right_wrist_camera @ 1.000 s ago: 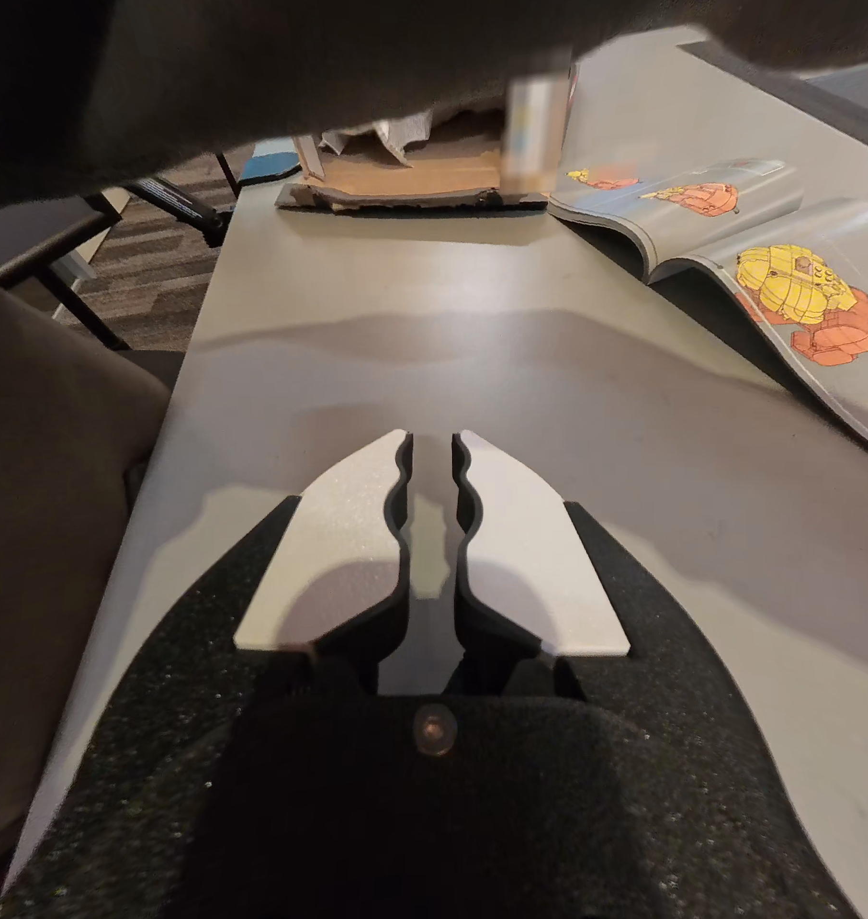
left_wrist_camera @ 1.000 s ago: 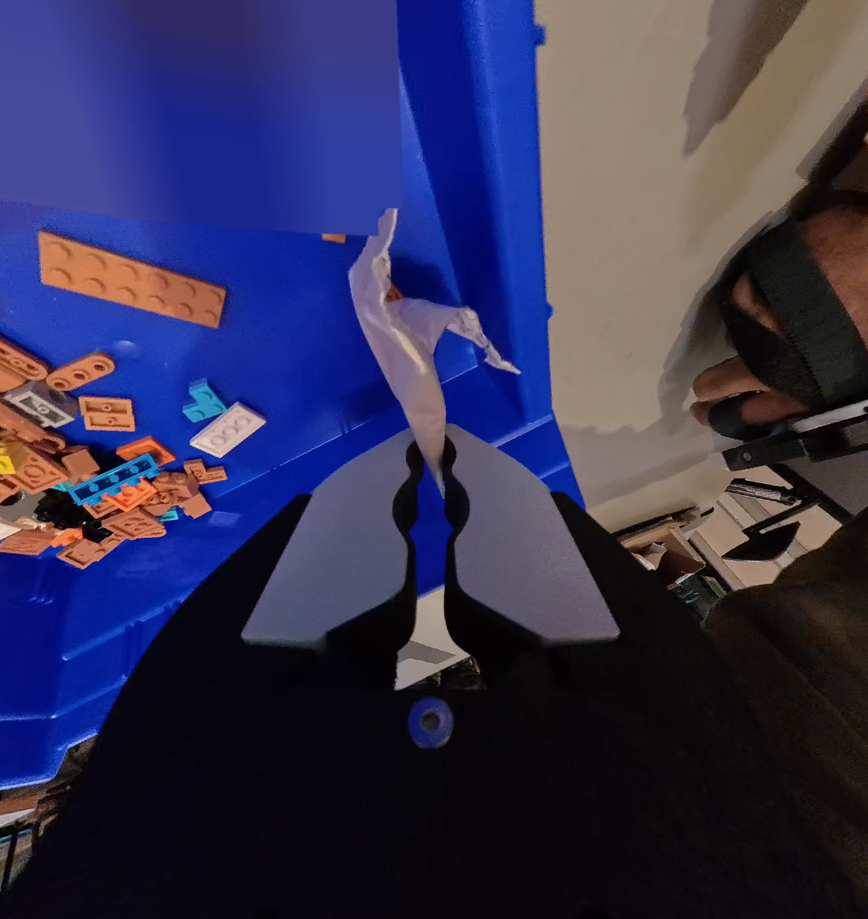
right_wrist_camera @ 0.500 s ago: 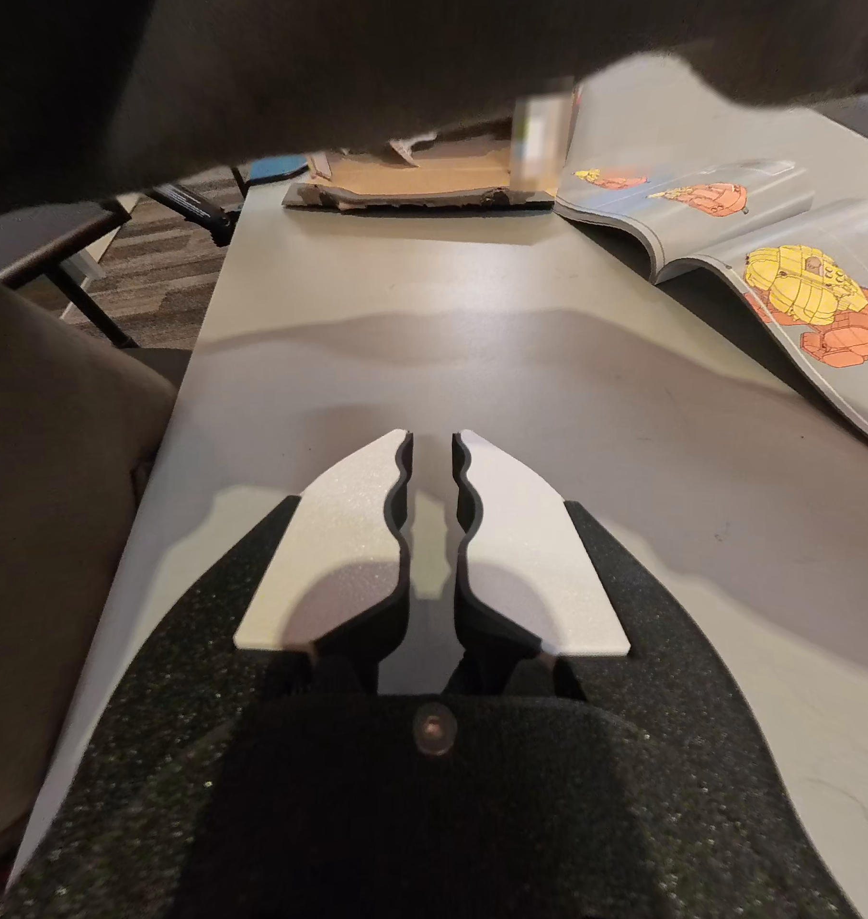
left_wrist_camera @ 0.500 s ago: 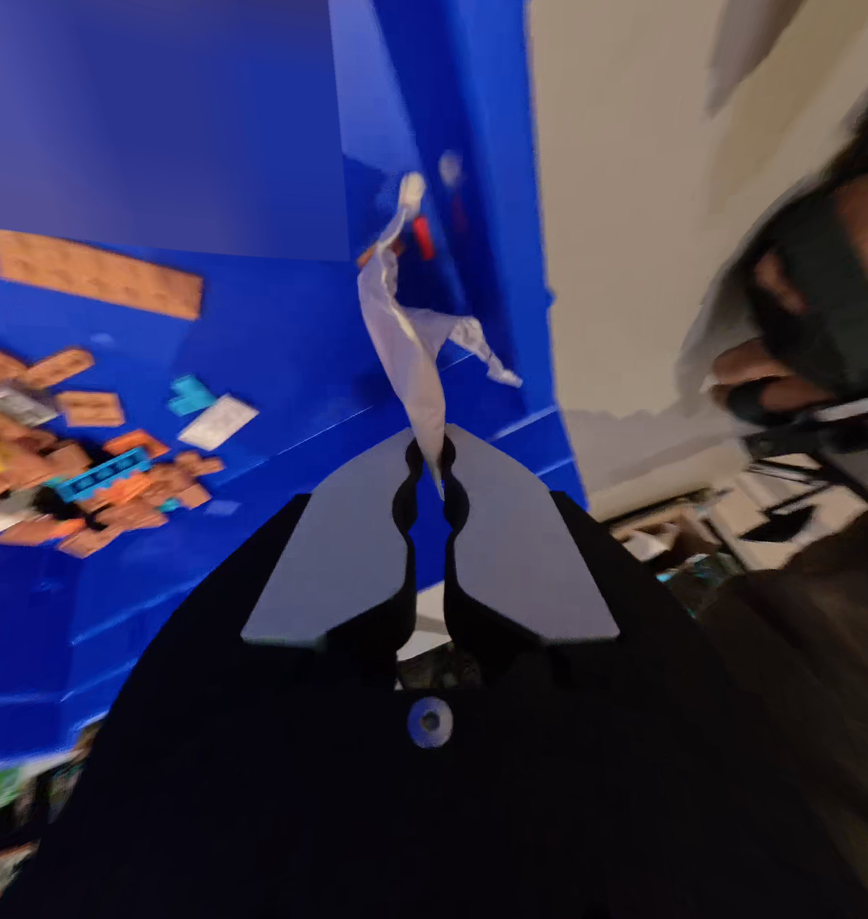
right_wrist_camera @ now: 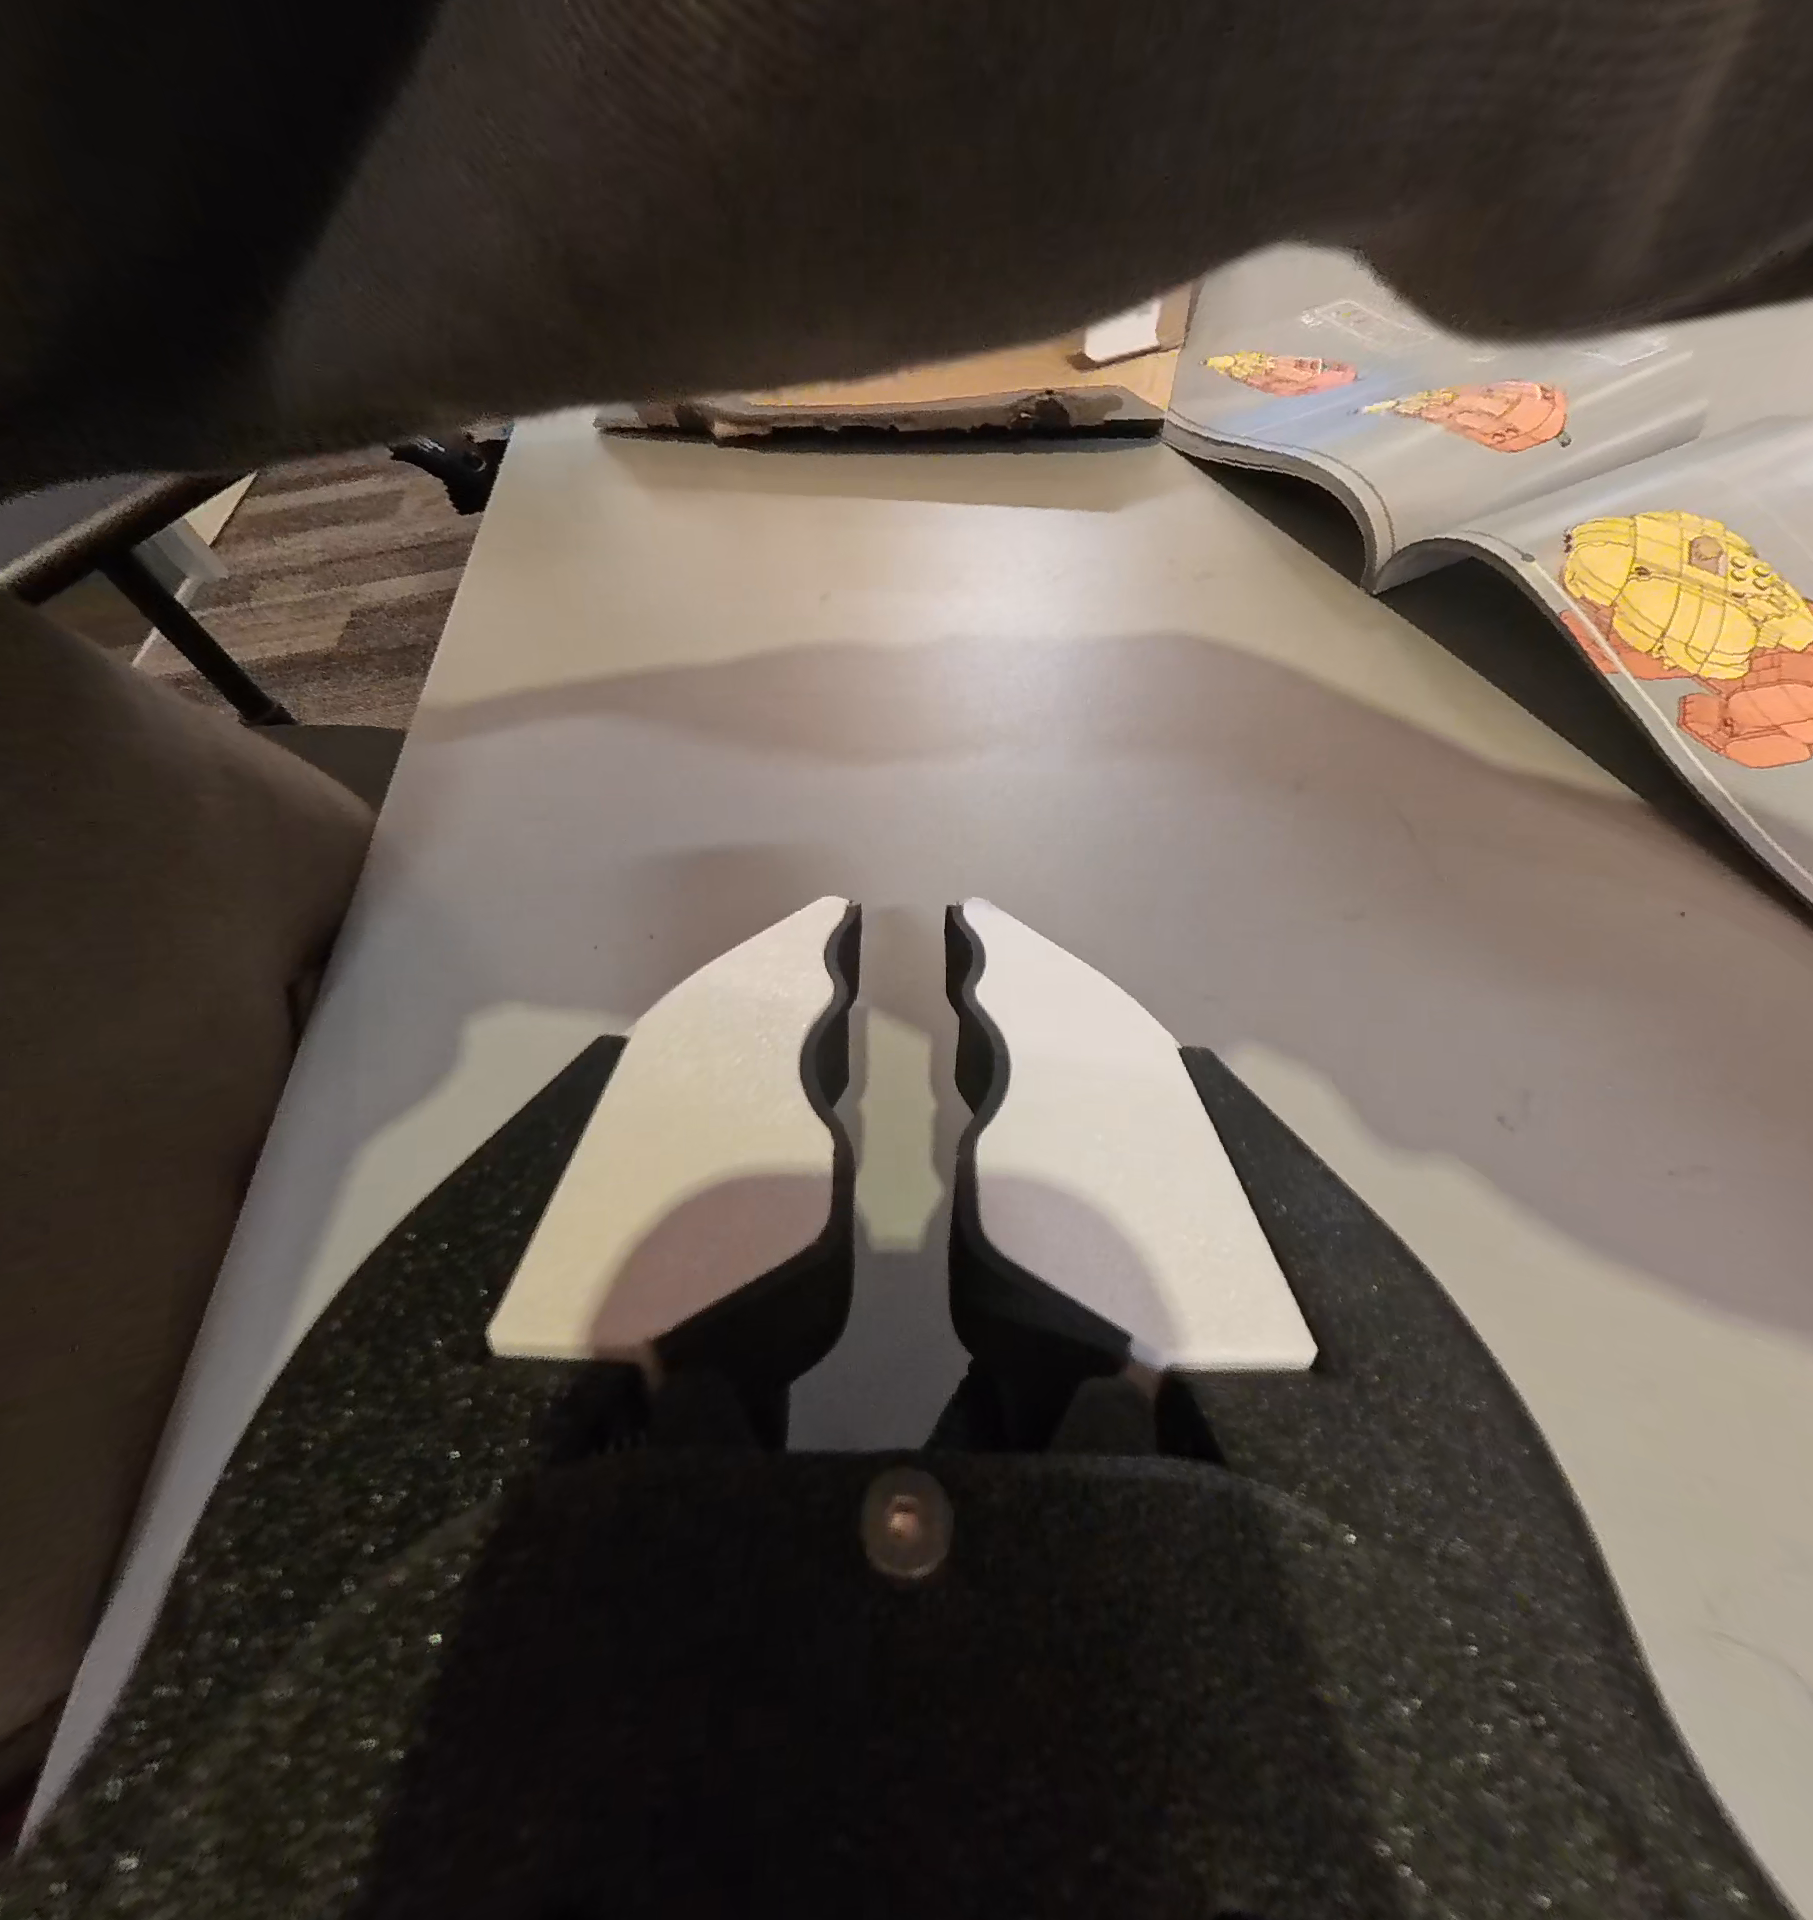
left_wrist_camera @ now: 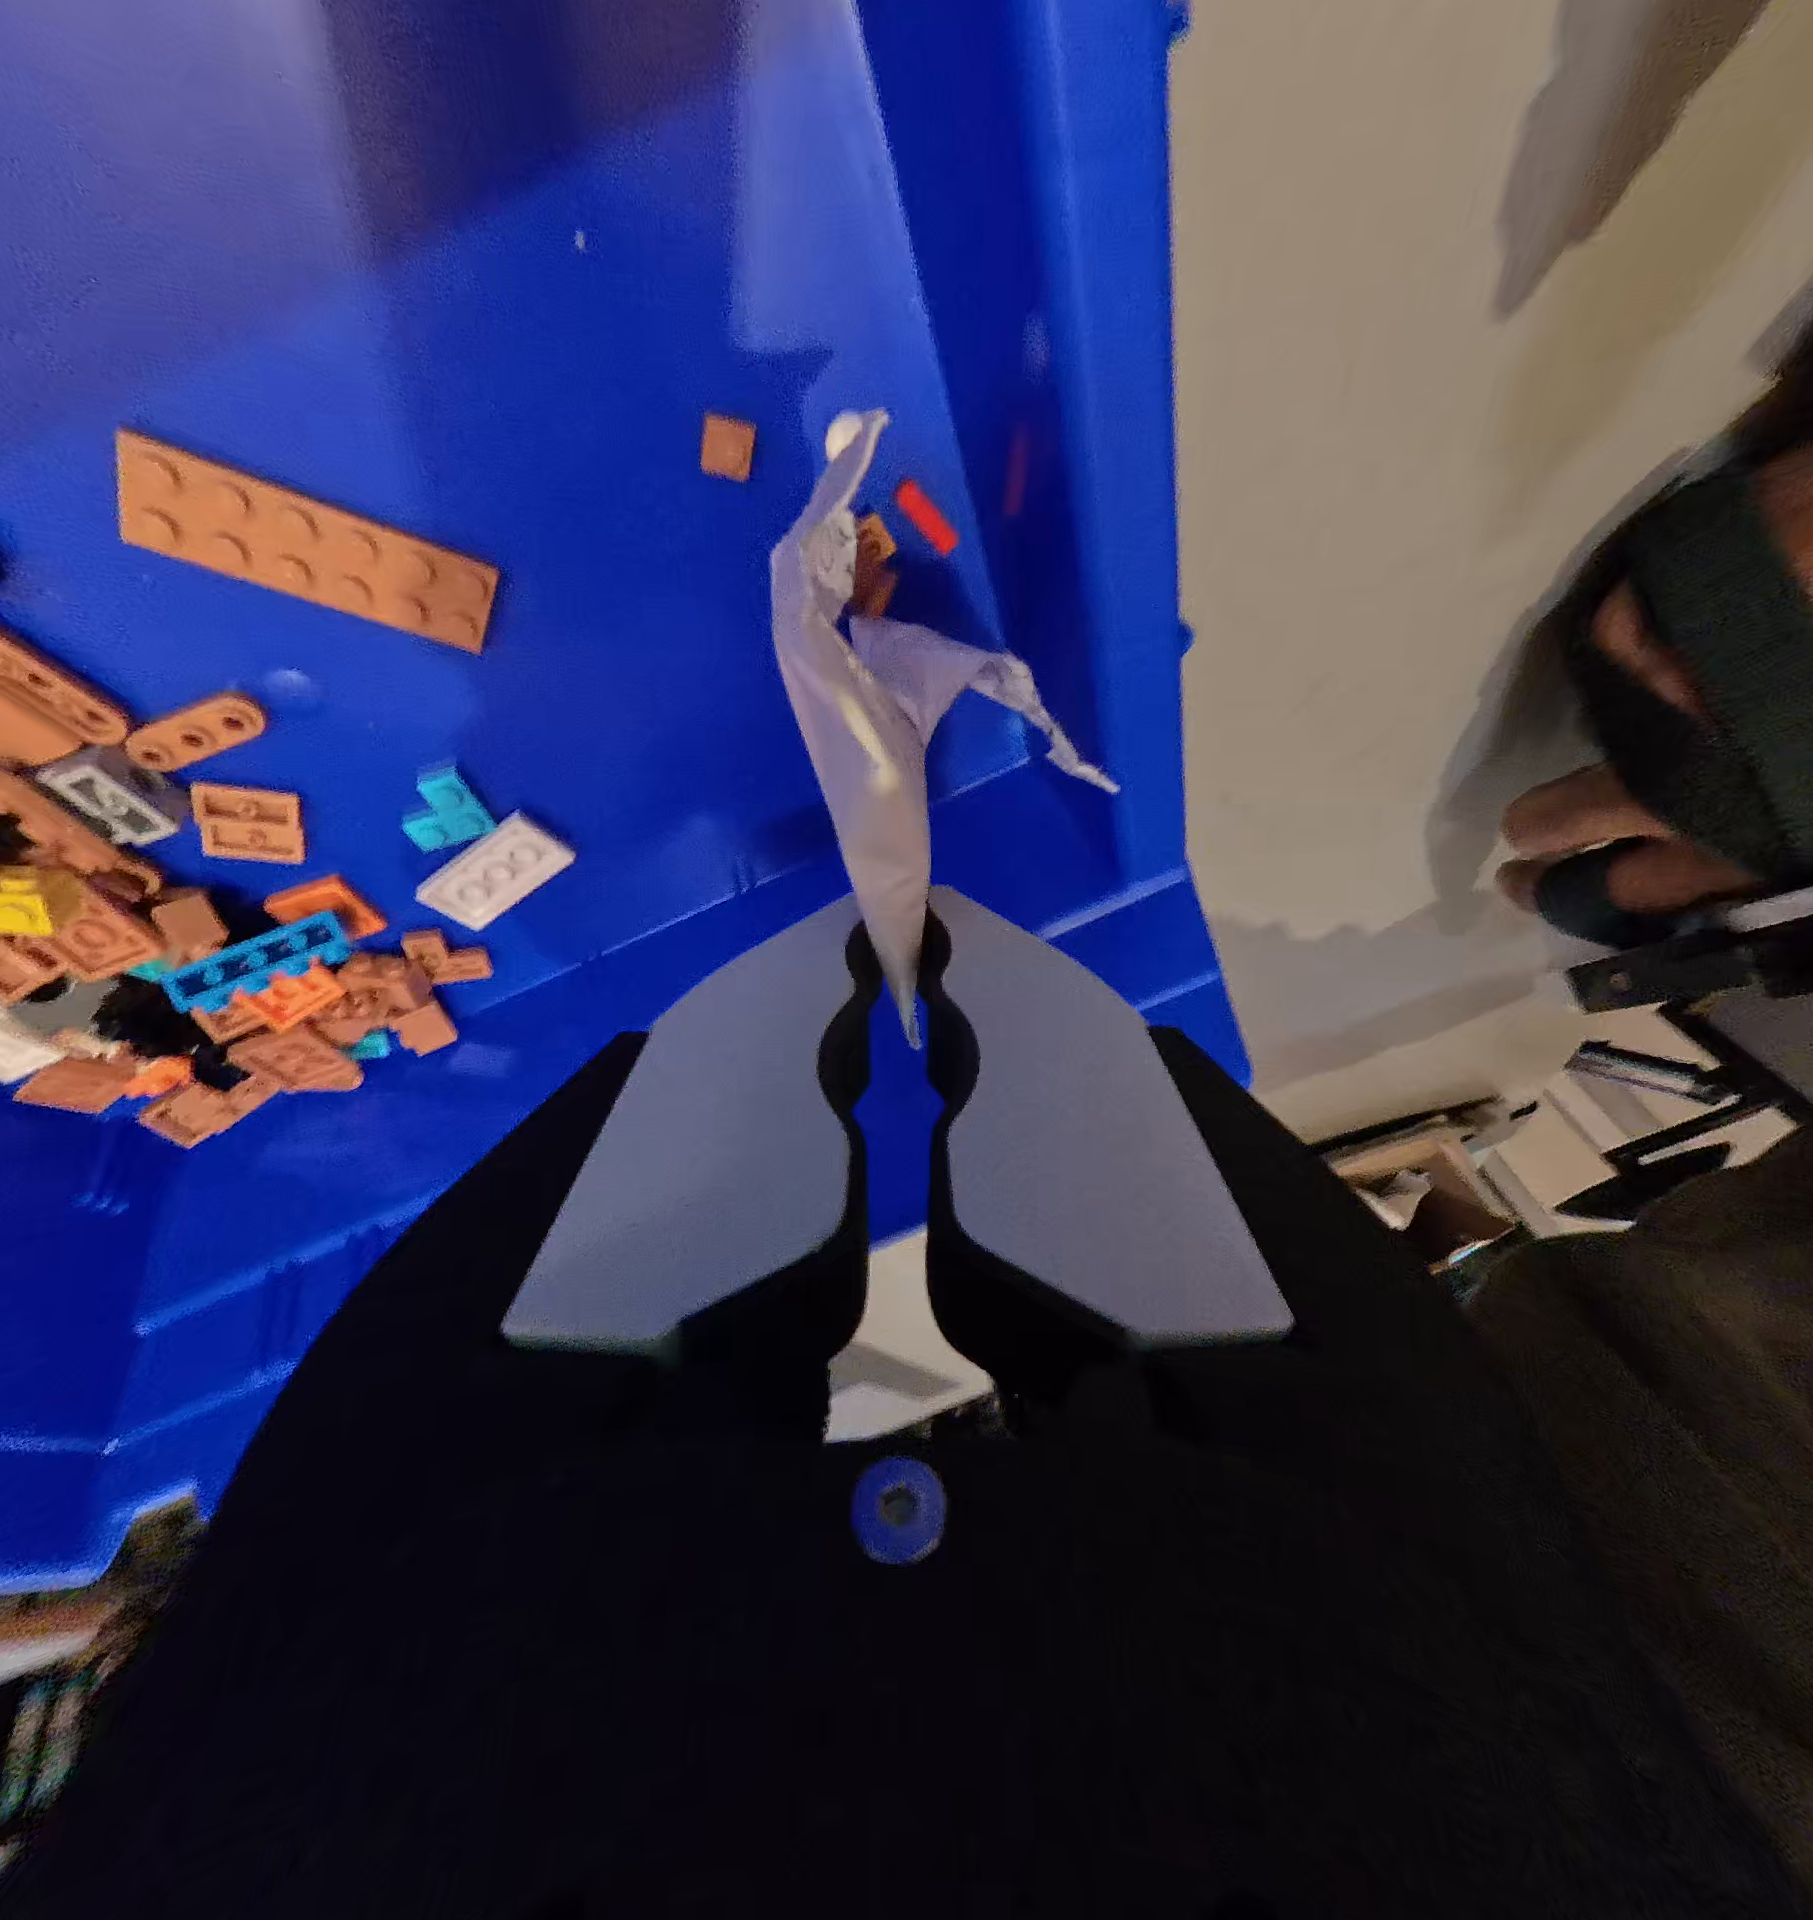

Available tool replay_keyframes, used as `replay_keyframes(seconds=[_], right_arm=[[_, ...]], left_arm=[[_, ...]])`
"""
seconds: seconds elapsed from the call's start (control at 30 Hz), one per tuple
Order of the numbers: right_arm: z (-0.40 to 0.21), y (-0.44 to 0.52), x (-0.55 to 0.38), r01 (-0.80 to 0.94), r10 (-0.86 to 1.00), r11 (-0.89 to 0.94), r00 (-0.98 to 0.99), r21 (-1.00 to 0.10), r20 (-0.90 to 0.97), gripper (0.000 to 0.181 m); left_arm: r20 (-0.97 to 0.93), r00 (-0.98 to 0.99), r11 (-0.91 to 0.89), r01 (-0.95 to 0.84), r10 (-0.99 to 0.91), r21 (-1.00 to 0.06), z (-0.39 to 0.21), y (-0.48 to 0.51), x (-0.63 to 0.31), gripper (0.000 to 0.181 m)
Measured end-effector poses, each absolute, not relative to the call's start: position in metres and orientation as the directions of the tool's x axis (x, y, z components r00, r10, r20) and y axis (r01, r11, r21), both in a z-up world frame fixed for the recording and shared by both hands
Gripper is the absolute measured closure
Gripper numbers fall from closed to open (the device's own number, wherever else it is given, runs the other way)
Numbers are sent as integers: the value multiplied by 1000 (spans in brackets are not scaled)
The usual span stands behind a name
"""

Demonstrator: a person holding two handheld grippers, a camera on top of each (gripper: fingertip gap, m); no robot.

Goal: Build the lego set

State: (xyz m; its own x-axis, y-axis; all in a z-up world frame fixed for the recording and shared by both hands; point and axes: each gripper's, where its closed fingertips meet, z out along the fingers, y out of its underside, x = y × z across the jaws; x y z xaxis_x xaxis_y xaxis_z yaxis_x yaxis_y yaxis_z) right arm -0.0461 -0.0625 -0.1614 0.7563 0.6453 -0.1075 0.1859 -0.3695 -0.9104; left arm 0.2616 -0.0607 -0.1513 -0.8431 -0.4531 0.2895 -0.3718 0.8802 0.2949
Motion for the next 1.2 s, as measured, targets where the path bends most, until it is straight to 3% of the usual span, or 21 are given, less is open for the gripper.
replay_keyframes(seconds=[0.03, 0.1, 0.17, 0.23, 0.3, 0.4, 0.47, 0.7, 0.93, 1.13, 1.2], right_arm=[[-161, -63, -46, 186, 645, -369, 756, -910, -107, 166], [-161, -63, -46, 185, 644, -370, 757, -910, -107, 165], [-162, -62, -46, 185, 642, -374, 758, -909, -110, 165], [-162, -62, -46, 184, 642, -373, 759, -909, -110, 165], [-162, -62, -46, 183, 641, -375, 759, -909, -111, 165], [-161, -62, -45, 180, 639, -372, 761, -911, -110, 165], [-162, -61, -45, 176, 637, -377, 762, -909, -116, 164], [-163, -70, -38, 168, 611, -421, 779, -892, -142, 159], [-111, -140, 20, 75, 437, -542, 876, -837, -205, 159], [-26, -178, 188, 95, 59, -523, 995, -847, 75, 167], [-31, -167, 234, 42, 28, -554, 999, -832, 32, 166]], left_arm=[[253, -860, 880, -362, -442, 309, -150, -56, 265, 175], [273, -848, 886, -397, -454, 240, -150, -67, 267, 175], [252, -875, 895, -340, -413, 288, -154, -59, 262, 175], [250, -869, 899, -382, -428, 213, -154, -68, 266, 176], [239, -886, 904, -334, -397, 267, -155, -60, 260, 175], [264, -859, 898, -405, -438, 172, -149, -70, 262, 175], [207, -881, 891, -370, -426, 261, -155, -51, 258, 175], [208, -858, 880, -435, -469, 190, -153, -47, 254, 175], [204, -856, 879, -471, -475, 69, -150, -39, 250, 175], [182, -854, 860, -505, -487, -69, -140, -40, 257, 176], [179, -854, 853, -510, -488, -112, -138, -43, 257, 176]])
